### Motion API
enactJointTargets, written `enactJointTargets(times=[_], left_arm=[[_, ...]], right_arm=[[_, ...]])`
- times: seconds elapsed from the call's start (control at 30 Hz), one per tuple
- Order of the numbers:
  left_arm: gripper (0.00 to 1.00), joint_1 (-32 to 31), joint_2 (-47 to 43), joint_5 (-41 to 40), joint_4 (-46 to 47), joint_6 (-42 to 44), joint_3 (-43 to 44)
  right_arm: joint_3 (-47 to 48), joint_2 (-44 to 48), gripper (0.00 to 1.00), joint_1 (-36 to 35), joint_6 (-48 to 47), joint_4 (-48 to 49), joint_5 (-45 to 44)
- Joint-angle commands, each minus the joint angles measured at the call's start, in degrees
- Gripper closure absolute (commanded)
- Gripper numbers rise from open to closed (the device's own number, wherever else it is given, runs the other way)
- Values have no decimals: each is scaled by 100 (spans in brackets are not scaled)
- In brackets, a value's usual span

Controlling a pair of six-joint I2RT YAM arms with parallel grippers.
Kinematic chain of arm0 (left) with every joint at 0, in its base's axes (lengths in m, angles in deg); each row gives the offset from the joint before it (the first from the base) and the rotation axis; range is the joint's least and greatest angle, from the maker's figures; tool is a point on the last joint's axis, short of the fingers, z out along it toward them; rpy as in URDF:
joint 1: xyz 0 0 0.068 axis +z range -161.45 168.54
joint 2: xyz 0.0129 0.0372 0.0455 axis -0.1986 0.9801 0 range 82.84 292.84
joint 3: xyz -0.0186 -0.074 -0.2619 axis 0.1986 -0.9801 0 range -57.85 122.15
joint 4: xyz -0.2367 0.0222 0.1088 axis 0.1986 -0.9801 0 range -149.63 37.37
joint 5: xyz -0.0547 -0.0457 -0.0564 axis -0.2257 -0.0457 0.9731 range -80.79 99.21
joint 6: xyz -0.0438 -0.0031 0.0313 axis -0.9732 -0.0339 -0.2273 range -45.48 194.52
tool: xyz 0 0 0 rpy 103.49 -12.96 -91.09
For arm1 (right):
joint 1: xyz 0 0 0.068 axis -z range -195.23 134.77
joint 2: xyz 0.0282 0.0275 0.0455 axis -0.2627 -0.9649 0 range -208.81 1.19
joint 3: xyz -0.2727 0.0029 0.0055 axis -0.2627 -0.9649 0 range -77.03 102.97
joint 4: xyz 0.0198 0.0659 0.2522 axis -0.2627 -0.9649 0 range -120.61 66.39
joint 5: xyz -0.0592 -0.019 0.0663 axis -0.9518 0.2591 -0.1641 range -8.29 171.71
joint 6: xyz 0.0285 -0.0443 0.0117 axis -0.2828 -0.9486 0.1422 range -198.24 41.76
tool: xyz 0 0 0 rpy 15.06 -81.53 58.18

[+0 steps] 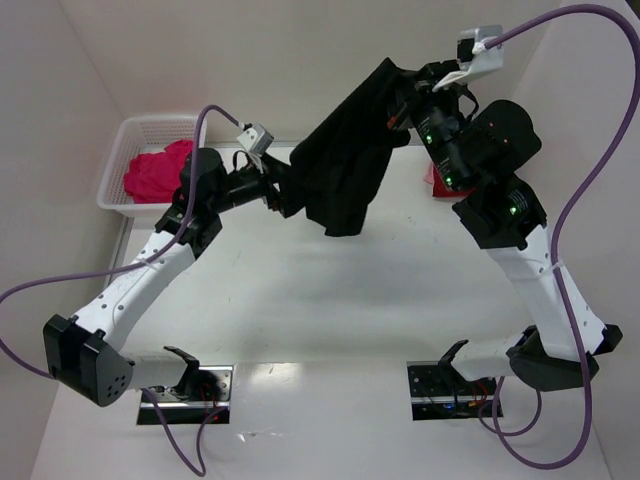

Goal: Fold and stack the t-shirts
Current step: Flatten out the tshirt

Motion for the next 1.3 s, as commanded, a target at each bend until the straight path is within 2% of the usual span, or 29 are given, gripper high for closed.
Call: enactJointTargets(times=[0.0, 0.07, 0.1, 0.2, 0.23, 0.27, 0.33, 0.37, 0.4, 0.53, 0.77, 0.83, 0.93, 0.97, 1.07, 1.1, 1.17, 1.23, 1.27], left_arm=[[2, -23, -24, 848, 957, 154, -89], [8, -75, -24, 796, 1010, 92, -90], [17, -75, -24, 796, 958, 92, -90], [34, -75, -24, 997, 958, 207, -37], [41, -75, -24, 1059, 1036, 146, -37], [55, -75, 46, 1059, 1141, 41, -37], [51, -75, 125, 1111, 1142, 40, 23], [43, -75, 230, 1112, 1029, 40, 76], [28, -75, 292, 1112, 932, 109, 77], [14, -128, 424, 1726, 764, 163, 173], [11, -796, 626, 1516, 694, 426, 129], [16, -883, 706, 1508, 694, 531, 190], [34, -884, 819, 1507, 633, 532, 244], [51, -884, 820, 1507, 580, 532, 244], [77, -884, 820, 1333, 580, 532, 296], [93, -884, 820, 1184, 502, 532, 296], [100, -884, 575, 702, 431, 462, 436], [100, -884, 346, 271, 430, 409, 524], [100, -884, 93, -245, 361, 348, 673]], right_arm=[[313, -84, 100, -3, -28, 75, 115], [314, -146, 100, -3, -28, 14, 177], [314, -146, 100, -3, -28, 14, 177], [243, -146, 100, -3, -28, 67, 177], [191, -146, 100, -3, 24, 67, 177], [191, -146, 100, -3, 25, 67, 177], [191, -146, 100, -3, 25, 67, 177], [191, -146, 100, -3, 25, 67, 177], [191, -146, 99, -3, 25, 119, 177], [191, -146, 99, -3, 25, 119, 177], [243, -146, 99, -3, 25, 119, 177], [243, -146, 98, -3, 25, 172, 177], [182, -146, 98, -3, 25, 233, 177], [182, -146, 98, -3, 25, 234, 177], [130, -146, 98, -3, 25, 286, 177], [68, -146, 97, -3, 25, 286, 125], [-11, -146, 95, -3, -98, 339, -7], [-222, -94, 95, -3, -150, 400, -218], [-318, -7, 93, -3, -151, 453, -297]])
